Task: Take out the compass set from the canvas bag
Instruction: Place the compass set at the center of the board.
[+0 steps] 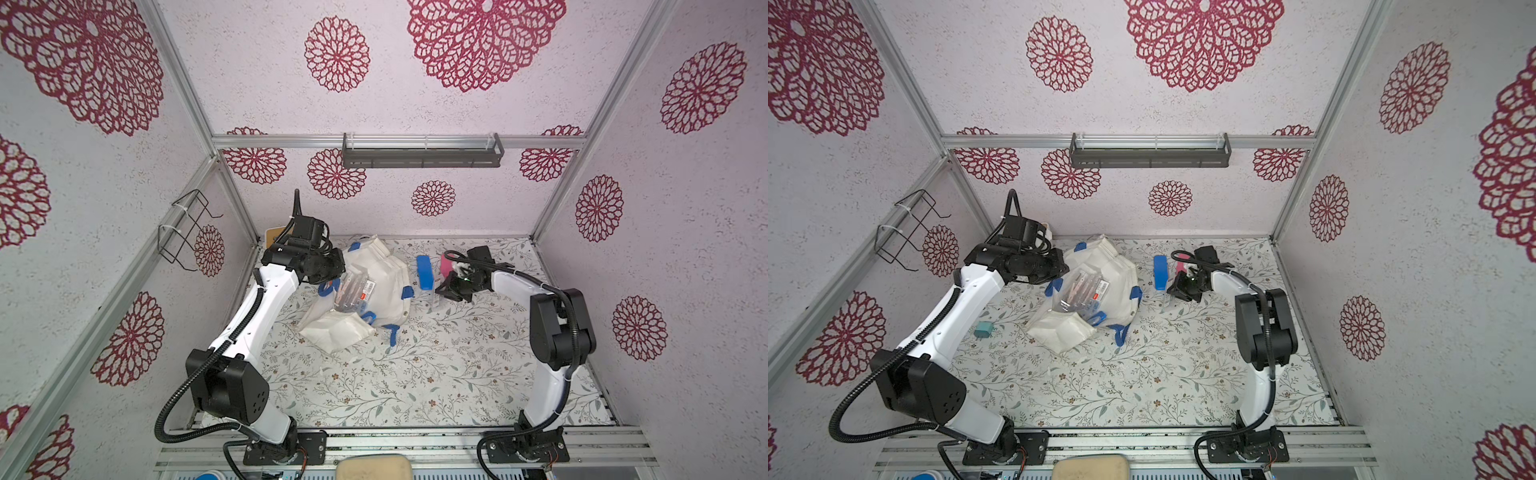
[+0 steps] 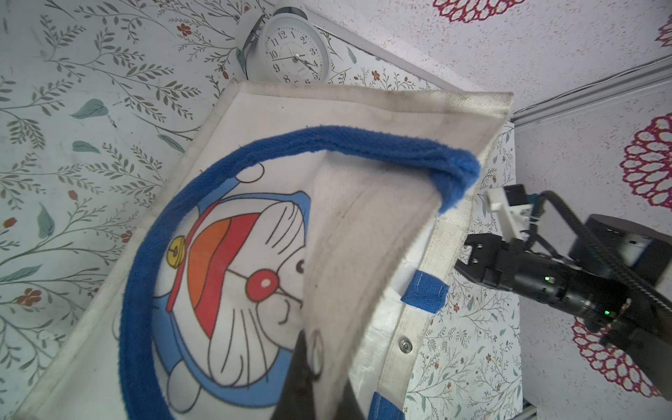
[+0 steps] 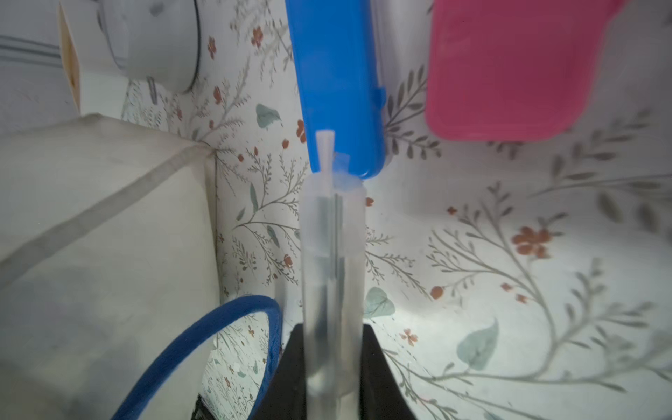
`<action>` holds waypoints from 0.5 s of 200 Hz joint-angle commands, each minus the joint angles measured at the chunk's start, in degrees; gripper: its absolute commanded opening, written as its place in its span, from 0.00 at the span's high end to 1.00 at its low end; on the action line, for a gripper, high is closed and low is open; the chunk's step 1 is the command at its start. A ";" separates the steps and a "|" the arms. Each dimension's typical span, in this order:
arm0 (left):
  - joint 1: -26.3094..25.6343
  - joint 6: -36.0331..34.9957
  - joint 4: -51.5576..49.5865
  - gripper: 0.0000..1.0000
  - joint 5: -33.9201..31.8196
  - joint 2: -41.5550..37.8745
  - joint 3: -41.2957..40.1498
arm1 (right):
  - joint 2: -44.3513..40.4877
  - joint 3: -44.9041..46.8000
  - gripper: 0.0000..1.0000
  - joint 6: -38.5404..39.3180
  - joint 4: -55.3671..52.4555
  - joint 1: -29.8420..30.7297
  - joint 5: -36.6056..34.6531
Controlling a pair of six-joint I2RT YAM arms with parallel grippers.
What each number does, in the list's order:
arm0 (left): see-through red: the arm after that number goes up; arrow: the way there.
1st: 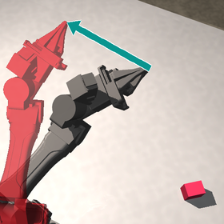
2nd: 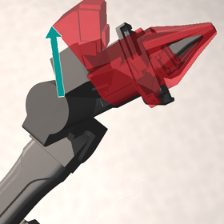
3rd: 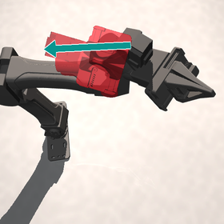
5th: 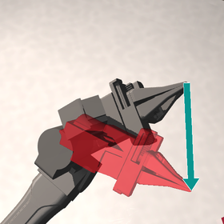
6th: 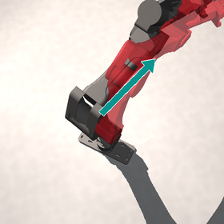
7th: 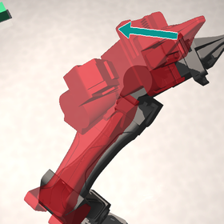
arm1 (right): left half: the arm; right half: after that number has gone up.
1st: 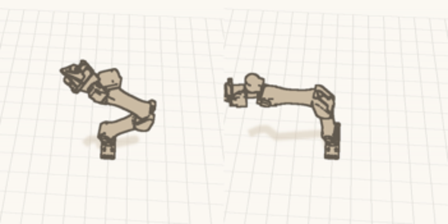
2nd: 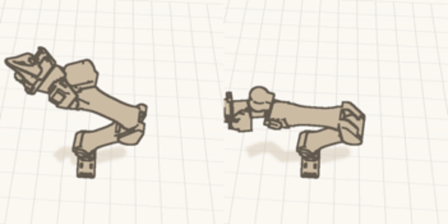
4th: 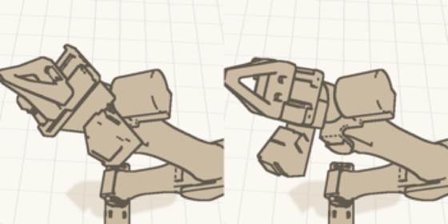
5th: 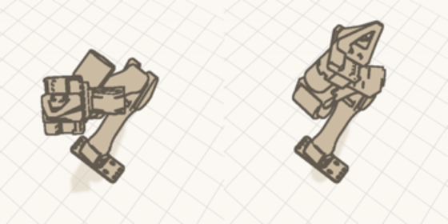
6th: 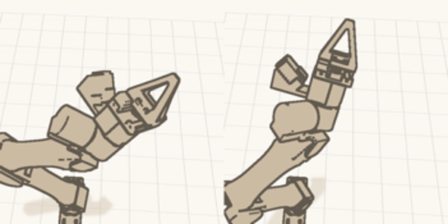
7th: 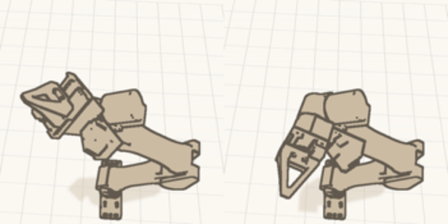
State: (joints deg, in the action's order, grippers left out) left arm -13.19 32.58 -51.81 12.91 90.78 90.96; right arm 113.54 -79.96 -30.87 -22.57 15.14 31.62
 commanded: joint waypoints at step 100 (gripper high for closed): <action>1.20 -0.07 2.33 1.00 1.93 1.07 1.84 | 0.48 3.69 0.91 4.25 0.54 5.13 0.93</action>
State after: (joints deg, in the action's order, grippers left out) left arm -12.47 32.64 -51.72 13.89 91.44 90.98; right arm 116.73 -78.13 -26.61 -22.24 20.14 33.17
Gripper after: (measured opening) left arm 0.054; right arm 0.209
